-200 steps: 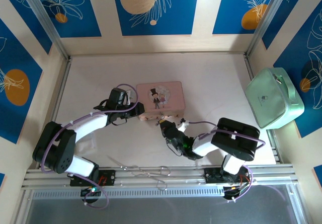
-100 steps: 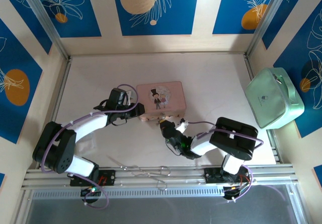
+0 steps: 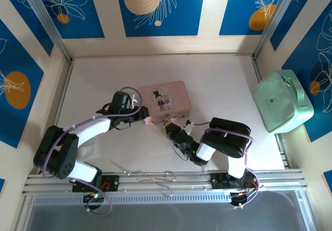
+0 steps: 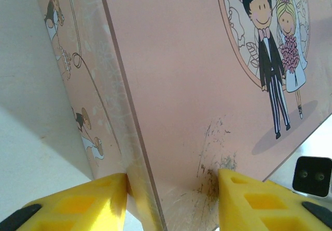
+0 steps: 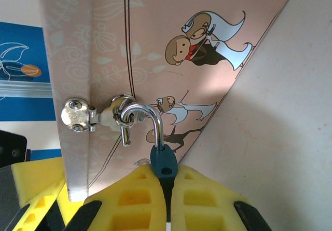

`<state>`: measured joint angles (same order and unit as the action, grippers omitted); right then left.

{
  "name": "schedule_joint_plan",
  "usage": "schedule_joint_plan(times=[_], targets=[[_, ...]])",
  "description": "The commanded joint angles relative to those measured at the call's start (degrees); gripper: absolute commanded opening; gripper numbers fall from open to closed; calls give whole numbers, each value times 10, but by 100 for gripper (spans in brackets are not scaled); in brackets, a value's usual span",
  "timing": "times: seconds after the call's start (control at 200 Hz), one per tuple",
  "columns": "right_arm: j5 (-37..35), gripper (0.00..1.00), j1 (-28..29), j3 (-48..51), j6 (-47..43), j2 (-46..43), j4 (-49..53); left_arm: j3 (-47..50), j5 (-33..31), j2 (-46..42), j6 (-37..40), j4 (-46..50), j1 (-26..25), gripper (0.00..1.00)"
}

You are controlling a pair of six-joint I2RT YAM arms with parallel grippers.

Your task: Unlock the padlock with the key

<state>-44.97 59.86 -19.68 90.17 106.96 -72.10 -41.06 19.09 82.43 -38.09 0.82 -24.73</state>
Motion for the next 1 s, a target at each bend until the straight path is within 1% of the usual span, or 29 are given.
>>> schedule_joint_plan(times=[0.0, 0.085, 0.165, 0.32, 0.44, 0.55, 0.805, 0.995], targets=[[-24, 0, -10, 14, -29, 5, -28, 32, -18, 17, 17, 75, 8, 45], [-7, 0, -16, 13, -40, 19, -60, 34, -17, 19, 16, 73, 9, 45], [-3, 0, -14, 12, -24, 34, -81, 37, -18, 17, 16, 70, 10, 45], [-7, 0, -13, 11, -30, 26, -81, 40, -10, 20, 14, 67, 10, 45], [-22, 0, -14, 11, -12, 14, -50, 41, -9, 17, 12, 67, 11, 45], [-22, 0, -19, 9, -30, 9, -65, 39, -8, 16, 8, 65, 11, 44], [-60, 0, -18, -8, 5, -47, 48, 36, -8, 18, 14, 71, 11, 44], [-59, 0, -24, -21, 34, -42, 61, 37, -3, 21, 13, 67, 11, 44]])
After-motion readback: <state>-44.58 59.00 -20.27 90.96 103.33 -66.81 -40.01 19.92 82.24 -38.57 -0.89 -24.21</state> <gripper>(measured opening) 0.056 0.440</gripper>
